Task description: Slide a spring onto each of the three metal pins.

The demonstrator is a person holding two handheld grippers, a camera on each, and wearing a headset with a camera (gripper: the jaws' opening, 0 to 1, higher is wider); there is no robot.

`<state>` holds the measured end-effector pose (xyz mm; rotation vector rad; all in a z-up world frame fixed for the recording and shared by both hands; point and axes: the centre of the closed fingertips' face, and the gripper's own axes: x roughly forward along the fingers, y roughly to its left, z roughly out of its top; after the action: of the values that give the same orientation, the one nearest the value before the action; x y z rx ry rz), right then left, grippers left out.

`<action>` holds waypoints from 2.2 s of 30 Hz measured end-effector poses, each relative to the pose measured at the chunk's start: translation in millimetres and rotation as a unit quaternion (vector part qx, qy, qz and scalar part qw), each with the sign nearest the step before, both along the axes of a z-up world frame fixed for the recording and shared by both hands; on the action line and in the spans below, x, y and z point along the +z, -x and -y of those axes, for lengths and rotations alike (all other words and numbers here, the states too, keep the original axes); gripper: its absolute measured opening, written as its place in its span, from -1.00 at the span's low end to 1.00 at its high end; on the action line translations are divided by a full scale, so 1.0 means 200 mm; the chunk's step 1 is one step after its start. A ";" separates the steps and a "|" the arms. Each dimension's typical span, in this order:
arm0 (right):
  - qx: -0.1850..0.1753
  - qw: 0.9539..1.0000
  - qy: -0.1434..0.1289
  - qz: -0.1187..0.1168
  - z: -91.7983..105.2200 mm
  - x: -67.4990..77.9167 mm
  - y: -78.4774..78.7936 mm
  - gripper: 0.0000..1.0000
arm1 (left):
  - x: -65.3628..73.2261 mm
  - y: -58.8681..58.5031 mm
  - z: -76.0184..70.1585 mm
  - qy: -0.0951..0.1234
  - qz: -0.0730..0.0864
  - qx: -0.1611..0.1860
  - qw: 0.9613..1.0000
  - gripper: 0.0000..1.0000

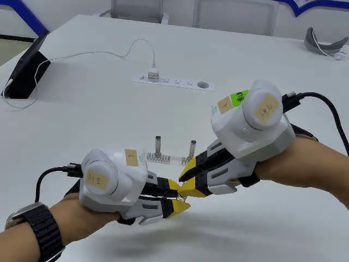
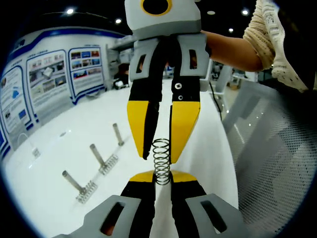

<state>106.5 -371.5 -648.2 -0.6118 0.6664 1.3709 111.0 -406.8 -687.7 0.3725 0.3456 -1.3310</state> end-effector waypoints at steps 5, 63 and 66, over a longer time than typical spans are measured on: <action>-0.007 1.000 0.002 0.001 0.02 -0.01 -0.01 -0.66 | 0.01 -0.01 0.00 0.005 -0.003 0.005 1.000 -0.79; -0.123 0.992 0.004 0.017 0.37 0.06 -0.22 -0.76 | 0.07 -0.18 -0.36 0.065 -0.034 0.170 0.983 0.12; -0.130 0.991 0.008 0.019 0.39 0.06 -0.23 -0.76 | 0.06 -0.18 -0.38 0.068 -0.035 0.179 0.981 0.12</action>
<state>152.3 -450.3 -635.6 -0.5417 0.6997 1.1102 147.1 -330.3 -675.0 0.1394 0.3595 -1.0078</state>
